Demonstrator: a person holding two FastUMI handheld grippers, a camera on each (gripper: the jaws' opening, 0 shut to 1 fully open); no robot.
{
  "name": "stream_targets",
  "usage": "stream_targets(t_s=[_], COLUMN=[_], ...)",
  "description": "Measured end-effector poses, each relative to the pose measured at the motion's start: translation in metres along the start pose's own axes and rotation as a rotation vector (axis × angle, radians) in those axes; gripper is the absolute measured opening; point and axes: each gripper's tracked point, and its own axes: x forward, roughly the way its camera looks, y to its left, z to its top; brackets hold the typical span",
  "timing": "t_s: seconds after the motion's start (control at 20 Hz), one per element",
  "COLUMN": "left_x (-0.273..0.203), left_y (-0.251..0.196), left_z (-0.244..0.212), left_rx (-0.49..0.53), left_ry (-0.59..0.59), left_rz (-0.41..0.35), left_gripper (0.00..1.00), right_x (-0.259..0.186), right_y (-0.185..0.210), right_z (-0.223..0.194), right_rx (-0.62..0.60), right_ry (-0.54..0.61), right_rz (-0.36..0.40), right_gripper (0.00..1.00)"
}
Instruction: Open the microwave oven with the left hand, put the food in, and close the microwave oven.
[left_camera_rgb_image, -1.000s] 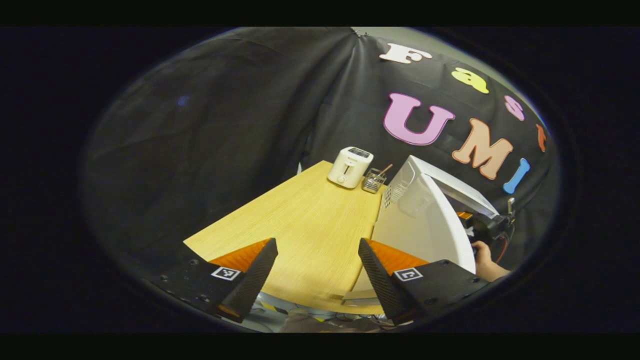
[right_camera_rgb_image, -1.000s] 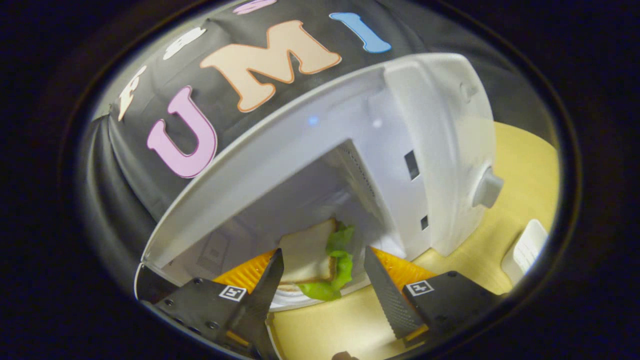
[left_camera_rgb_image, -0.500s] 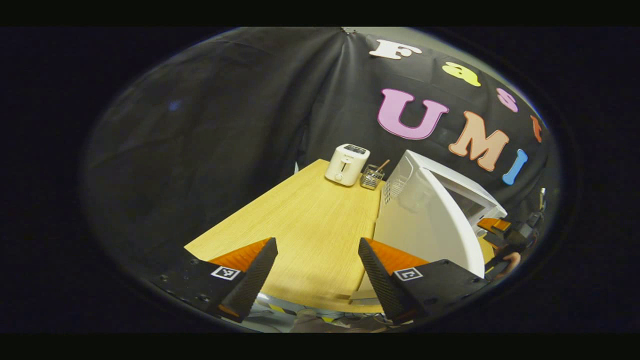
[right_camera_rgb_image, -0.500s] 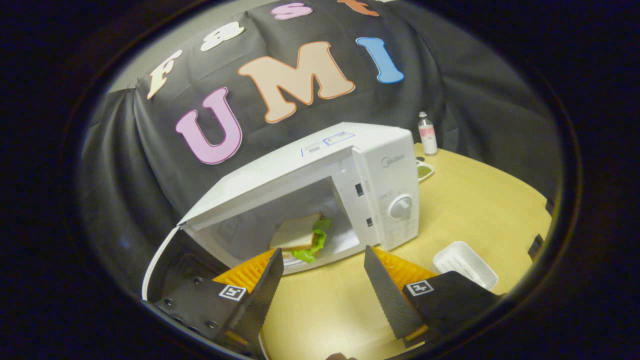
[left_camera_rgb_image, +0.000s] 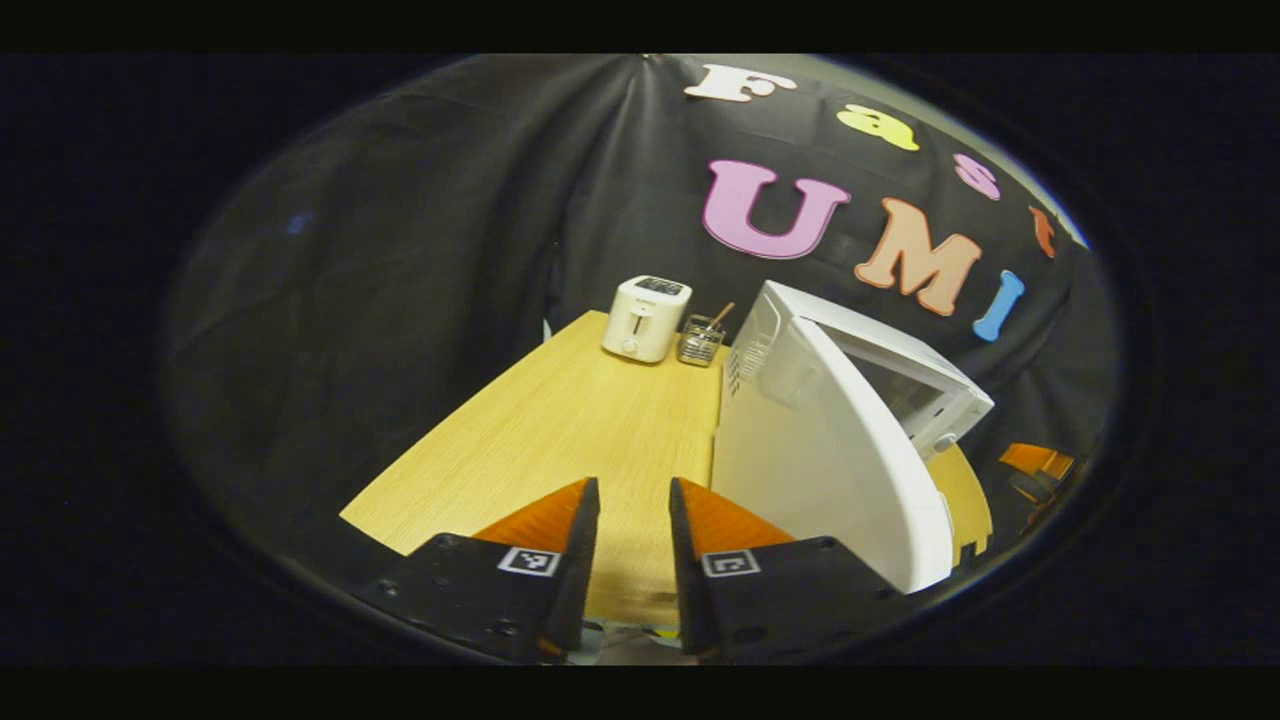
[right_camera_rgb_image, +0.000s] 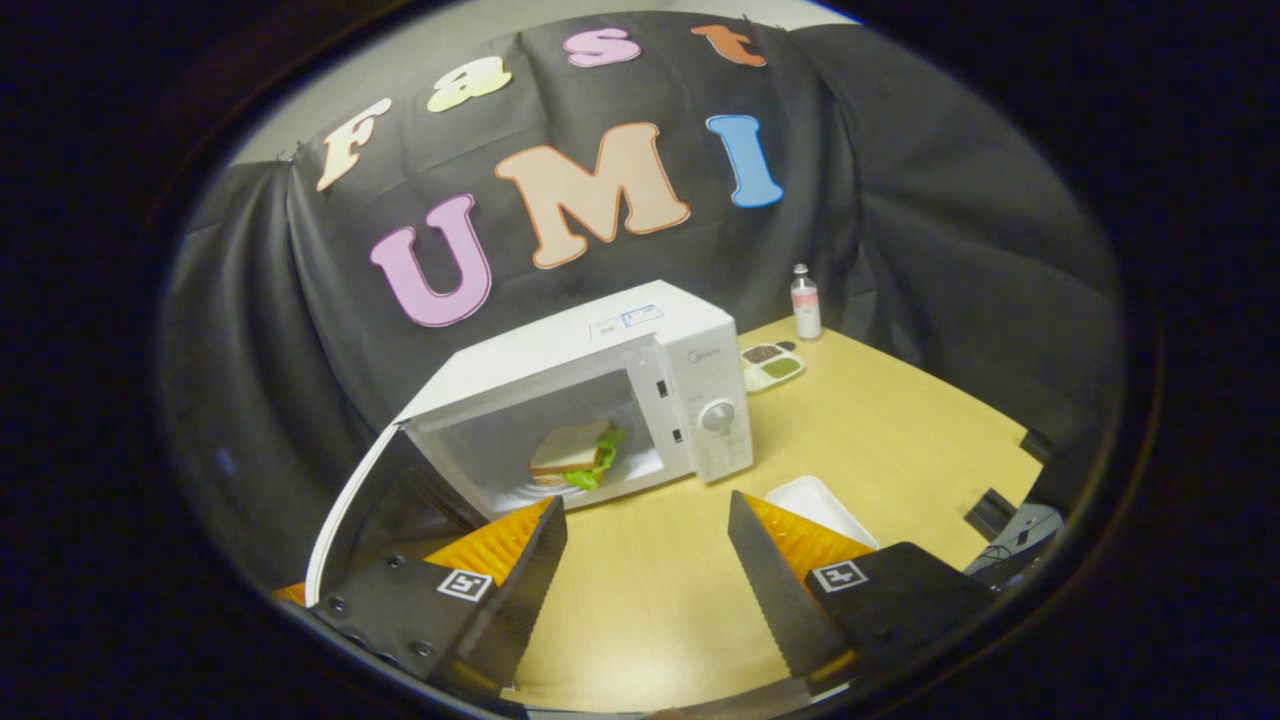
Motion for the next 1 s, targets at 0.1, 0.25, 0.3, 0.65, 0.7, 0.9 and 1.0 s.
stream_targets(t_s=[0.1,0.25,0.3,0.65,0.7,0.9,1.0], left_x=[0.002,0.005,0.008,0.011,0.01,0.009,0.008], left_y=[-0.009,-0.015,-0.02,-0.041,-0.045,-0.058,-0.068], left_z=[-0.001,-0.007,-0.01,-0.013,-0.012,-0.015,-0.019], left_rx=[0.032,0.084,0.095,0.138,0.144,0.182,0.174], left_ry=[0.011,0.038,0.049,0.068,0.064,0.064,0.068], left_rz=[-0.02,-0.021,-0.03,-0.037,-0.036,-0.001,0.013], left_gripper=[0.27,0.01,0.0,0.01,0.01,0.01,0.01], right_x=[-0.008,-0.019,-0.021,-0.023,-0.021,-0.008,0.001], right_y=[-0.011,-0.022,-0.026,-0.052,-0.055,-0.085,-0.102], right_z=[0.006,0.004,0.0,0.001,0.001,0.007,0.013], right_rx=[-0.009,-0.007,-0.021,-0.061,-0.066,-0.033,0.0], right_ry=[-0.019,-0.025,-0.017,-0.009,-0.008,0.008,0.019], right_rz=[-0.03,-0.058,-0.065,-0.075,-0.071,-0.073,-0.08], right_gripper=[0.99,0.99,0.99,0.99,0.99,1.0,1.0])
